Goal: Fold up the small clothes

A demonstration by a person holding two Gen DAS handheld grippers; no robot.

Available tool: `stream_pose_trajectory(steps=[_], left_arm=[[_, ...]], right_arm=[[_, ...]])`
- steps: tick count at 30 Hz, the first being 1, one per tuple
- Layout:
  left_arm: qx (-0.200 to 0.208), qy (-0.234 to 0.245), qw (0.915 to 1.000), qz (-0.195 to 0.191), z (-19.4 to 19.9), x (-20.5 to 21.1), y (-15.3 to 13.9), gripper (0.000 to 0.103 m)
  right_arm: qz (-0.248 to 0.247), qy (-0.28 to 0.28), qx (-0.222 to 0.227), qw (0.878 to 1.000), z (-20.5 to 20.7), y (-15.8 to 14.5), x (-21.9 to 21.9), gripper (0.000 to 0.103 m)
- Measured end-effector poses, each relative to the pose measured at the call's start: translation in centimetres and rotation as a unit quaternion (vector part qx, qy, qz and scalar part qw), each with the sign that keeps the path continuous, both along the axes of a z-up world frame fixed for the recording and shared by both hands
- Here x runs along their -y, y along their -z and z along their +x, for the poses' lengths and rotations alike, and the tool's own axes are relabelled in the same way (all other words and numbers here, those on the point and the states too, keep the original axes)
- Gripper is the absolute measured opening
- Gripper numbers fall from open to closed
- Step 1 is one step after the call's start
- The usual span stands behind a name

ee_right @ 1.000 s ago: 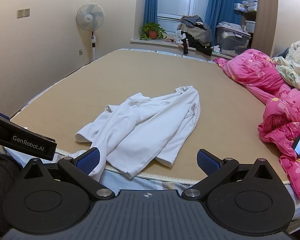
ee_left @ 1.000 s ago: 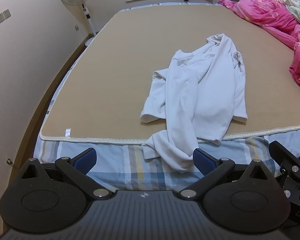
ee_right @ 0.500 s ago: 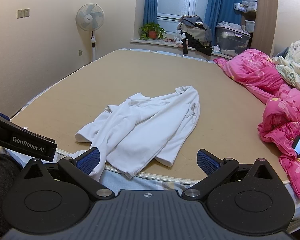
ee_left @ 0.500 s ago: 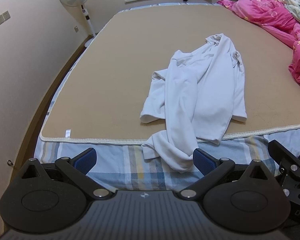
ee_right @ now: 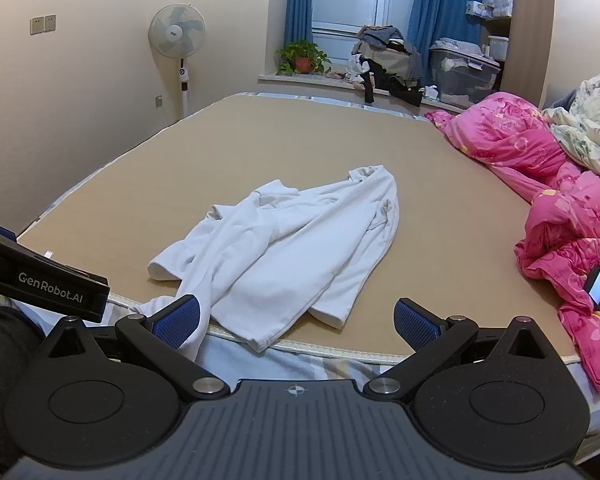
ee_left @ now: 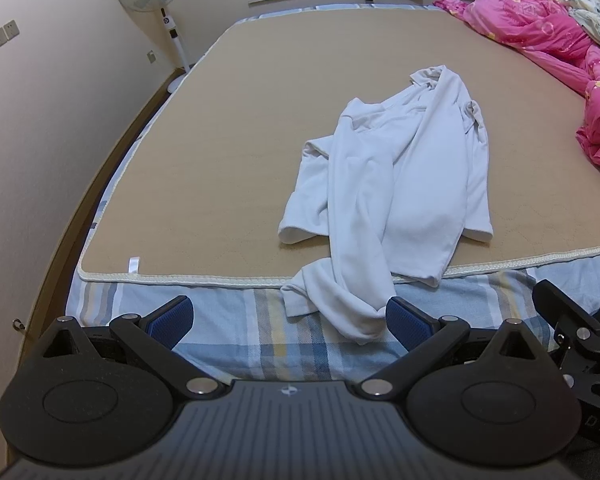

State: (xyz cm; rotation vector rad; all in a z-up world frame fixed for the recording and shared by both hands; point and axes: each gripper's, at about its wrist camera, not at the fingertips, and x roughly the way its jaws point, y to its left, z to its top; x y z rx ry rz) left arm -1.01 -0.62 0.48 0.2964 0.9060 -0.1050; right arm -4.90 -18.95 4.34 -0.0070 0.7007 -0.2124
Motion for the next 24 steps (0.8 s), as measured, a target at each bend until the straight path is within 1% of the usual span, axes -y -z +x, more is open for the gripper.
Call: stream_pose_trajectory(steps=[6, 24], left_arm=[[-0.001, -0.001, 1.0000, -0.002, 0.05, -0.04, 0.10, 0.102], [0.000, 0.001, 1.0000, -0.002, 0.33, -0.04, 0.35, 0.102]], right_arm=[[-0.001, -0.002, -0.004, 1.000, 0.34, 0.50, -0.03, 0.102], [-0.002, 0.001, -0.005, 1.000, 0.47, 0.58, 0.09, 0.102]])
